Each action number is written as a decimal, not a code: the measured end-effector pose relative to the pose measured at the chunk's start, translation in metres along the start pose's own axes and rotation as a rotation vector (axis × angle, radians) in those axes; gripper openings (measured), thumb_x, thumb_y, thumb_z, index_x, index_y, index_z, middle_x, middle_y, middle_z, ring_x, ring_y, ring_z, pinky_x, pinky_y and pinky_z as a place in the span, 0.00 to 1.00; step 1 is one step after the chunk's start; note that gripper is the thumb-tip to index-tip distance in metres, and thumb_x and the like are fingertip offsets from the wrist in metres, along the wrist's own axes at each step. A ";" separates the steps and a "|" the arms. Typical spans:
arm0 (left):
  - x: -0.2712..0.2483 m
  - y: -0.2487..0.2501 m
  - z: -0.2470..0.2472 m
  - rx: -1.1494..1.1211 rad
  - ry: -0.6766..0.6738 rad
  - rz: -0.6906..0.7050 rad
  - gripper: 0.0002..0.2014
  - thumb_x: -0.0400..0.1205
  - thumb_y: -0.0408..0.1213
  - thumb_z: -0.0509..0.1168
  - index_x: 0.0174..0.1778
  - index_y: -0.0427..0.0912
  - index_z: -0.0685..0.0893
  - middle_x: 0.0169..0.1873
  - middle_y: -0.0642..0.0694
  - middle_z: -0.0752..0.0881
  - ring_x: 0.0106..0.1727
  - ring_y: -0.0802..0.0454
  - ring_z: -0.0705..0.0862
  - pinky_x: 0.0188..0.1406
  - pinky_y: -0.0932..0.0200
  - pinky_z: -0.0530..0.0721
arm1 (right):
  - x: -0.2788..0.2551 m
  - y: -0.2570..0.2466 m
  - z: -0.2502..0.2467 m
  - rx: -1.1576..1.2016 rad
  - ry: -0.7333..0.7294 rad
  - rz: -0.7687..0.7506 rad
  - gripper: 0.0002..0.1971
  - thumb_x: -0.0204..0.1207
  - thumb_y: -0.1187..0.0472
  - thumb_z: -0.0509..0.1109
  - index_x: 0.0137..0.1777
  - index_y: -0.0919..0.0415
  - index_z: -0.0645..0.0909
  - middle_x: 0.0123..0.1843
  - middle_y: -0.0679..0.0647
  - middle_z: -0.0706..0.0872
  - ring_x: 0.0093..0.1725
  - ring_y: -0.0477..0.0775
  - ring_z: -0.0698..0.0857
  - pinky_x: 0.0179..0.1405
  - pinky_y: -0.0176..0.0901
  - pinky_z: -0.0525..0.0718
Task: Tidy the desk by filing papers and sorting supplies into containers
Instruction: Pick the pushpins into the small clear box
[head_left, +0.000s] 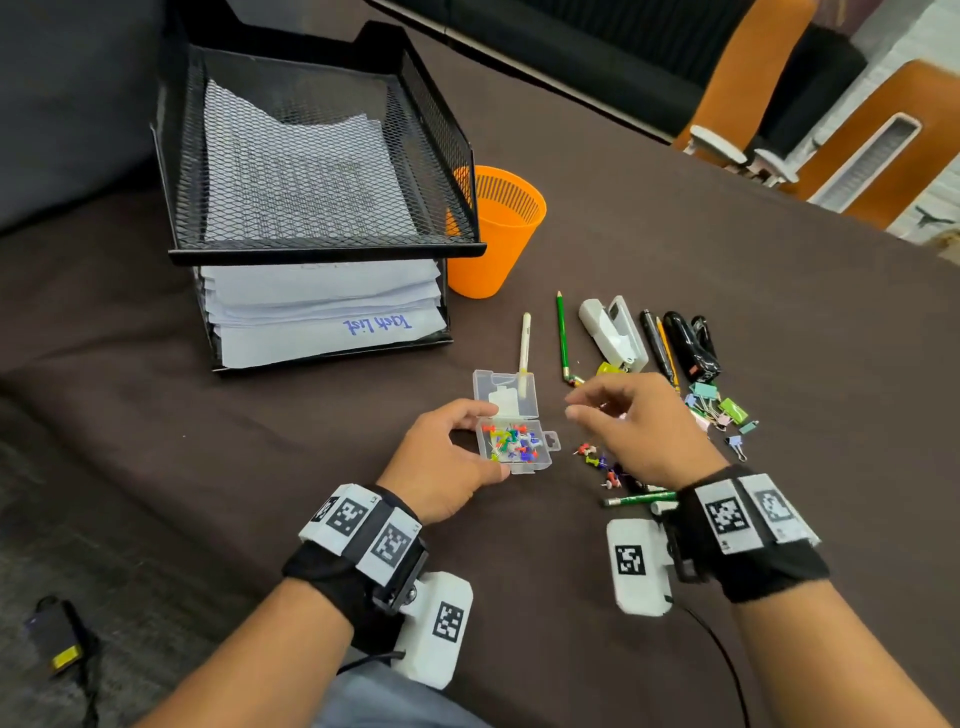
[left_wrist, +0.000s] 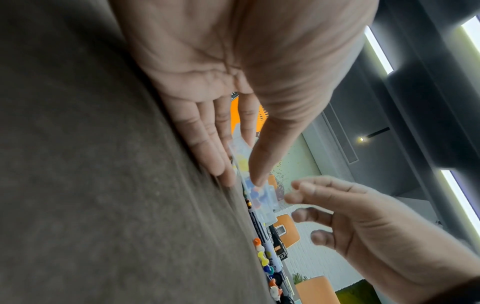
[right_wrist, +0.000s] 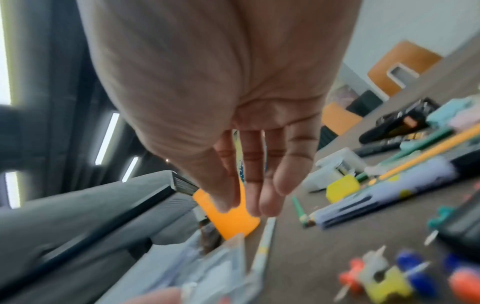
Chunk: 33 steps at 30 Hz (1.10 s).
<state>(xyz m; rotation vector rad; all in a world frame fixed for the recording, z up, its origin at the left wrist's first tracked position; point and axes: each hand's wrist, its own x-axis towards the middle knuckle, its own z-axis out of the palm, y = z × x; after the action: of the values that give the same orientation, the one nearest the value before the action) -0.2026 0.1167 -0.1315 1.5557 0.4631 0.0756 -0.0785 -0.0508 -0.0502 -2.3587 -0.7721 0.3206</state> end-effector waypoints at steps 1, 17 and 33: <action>0.000 0.000 0.000 0.003 -0.001 -0.004 0.29 0.66 0.29 0.81 0.58 0.59 0.83 0.58 0.53 0.85 0.49 0.45 0.90 0.53 0.49 0.87 | 0.002 0.006 -0.003 -0.109 0.012 0.030 0.05 0.75 0.61 0.76 0.47 0.50 0.89 0.40 0.43 0.90 0.36 0.42 0.84 0.46 0.43 0.85; 0.001 -0.001 0.001 0.034 0.010 0.013 0.28 0.67 0.28 0.81 0.58 0.58 0.83 0.58 0.52 0.86 0.43 0.46 0.89 0.50 0.48 0.89 | 0.004 0.031 0.013 -0.744 -0.262 -0.008 0.07 0.73 0.64 0.64 0.48 0.57 0.81 0.52 0.56 0.84 0.53 0.63 0.84 0.45 0.47 0.82; 0.002 -0.002 0.001 0.027 0.021 0.011 0.27 0.65 0.31 0.81 0.56 0.60 0.83 0.57 0.55 0.86 0.48 0.47 0.89 0.55 0.48 0.88 | 0.000 -0.024 0.005 -0.010 -0.048 -0.144 0.05 0.69 0.69 0.74 0.36 0.59 0.85 0.29 0.45 0.82 0.28 0.39 0.78 0.33 0.29 0.77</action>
<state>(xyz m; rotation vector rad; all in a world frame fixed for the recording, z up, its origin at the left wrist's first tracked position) -0.2005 0.1163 -0.1336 1.5857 0.4736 0.0942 -0.0916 -0.0332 -0.0388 -2.2974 -0.9626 0.3126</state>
